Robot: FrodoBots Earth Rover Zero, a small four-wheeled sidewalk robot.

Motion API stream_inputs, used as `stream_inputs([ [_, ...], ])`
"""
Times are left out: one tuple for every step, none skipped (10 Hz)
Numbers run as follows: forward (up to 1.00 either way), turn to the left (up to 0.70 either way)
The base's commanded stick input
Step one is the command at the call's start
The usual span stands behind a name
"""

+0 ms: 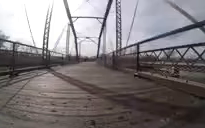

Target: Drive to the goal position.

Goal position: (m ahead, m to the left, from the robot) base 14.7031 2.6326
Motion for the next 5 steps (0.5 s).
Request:
stream_inputs([
  [1.0, 0.0],
  [1.0, 0.0],
  [1.0, 0.0],
  [1.0, 0.0],
  [1.0, 0.0],
])
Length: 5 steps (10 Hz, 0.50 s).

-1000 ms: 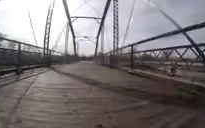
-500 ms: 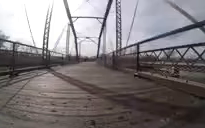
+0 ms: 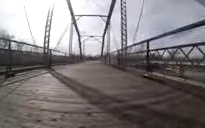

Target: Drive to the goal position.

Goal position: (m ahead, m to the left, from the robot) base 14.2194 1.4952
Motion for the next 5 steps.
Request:
stream_inputs([
  [1.0, 0.0],
  [1.0, 0.0],
  [1.0, 0.0],
  [1.0, 0.0],
  [1.0, 0.0],
])
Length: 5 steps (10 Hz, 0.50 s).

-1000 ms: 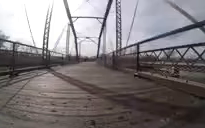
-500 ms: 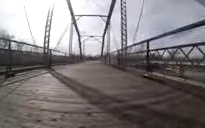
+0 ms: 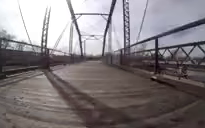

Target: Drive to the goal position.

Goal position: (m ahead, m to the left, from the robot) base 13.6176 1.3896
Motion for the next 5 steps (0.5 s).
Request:
stream_inputs([
  [1.0, 0.0],
  [1.0, 0.0],
  [1.0, 0.0],
  [1.0, 0.0],
  [1.0, 0.0],
])
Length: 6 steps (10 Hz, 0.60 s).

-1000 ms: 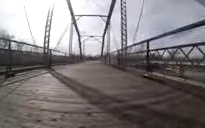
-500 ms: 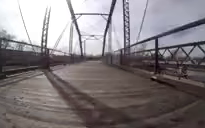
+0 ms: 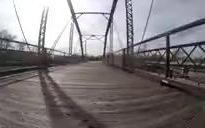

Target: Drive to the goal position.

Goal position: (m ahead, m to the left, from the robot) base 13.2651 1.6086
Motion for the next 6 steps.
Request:
stream_inputs([
  [1.0, 0.0],
  [1.0, 0.0],
  [1.0, 0.0],
  [1.0, 0.0],
  [1.0, 0.0],
  [1.0, 0.0],
])
